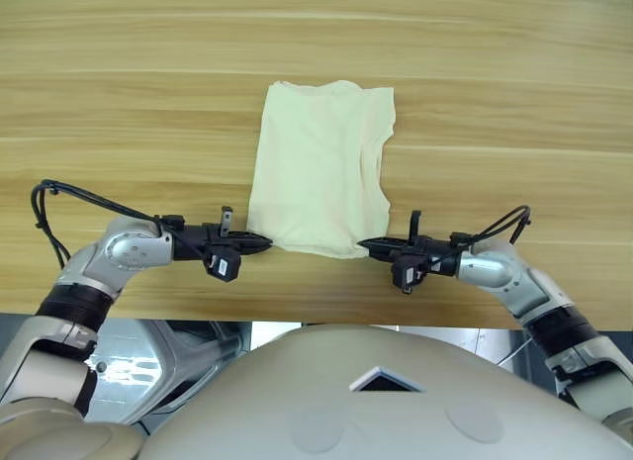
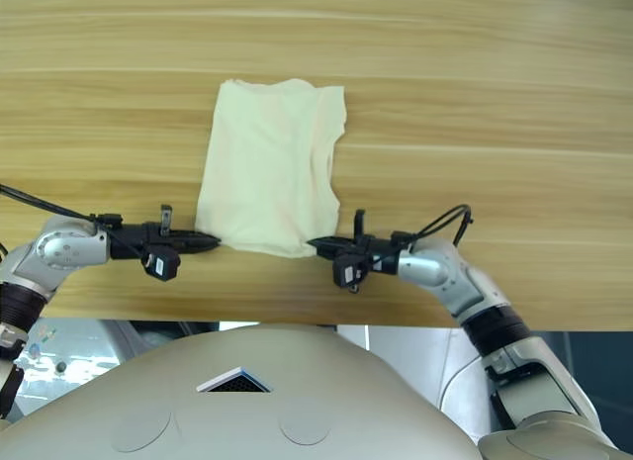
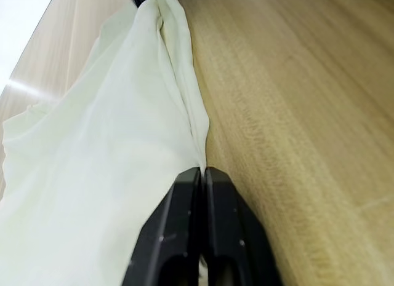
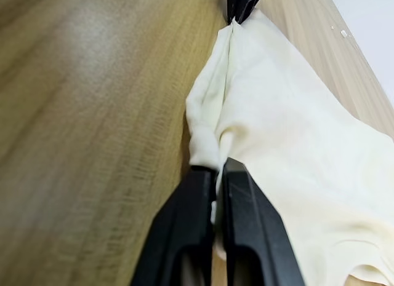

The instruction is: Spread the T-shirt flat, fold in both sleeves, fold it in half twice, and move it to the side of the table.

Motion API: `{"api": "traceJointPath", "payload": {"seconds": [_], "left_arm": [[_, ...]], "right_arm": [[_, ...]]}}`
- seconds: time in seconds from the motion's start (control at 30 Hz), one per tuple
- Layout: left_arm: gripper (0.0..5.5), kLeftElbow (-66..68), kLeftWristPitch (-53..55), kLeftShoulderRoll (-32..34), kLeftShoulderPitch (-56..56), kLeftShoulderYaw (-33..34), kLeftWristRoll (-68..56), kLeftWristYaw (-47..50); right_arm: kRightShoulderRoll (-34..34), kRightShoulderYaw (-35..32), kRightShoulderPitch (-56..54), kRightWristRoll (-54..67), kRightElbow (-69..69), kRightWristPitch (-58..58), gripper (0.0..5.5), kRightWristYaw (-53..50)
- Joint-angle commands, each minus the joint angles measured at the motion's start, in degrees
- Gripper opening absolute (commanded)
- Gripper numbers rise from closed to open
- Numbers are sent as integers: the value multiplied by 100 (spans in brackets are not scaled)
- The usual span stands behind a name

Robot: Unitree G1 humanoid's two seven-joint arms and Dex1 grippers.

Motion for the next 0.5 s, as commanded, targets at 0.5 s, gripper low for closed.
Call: {"api": "traceJointPath", "payload": {"seconds": [0.5], "left_arm": [[0,-1235,164,521,500,-218,-1451,-718]], "right_arm": [[-1064,-472,673,888,-713,-327,5,578]]}}
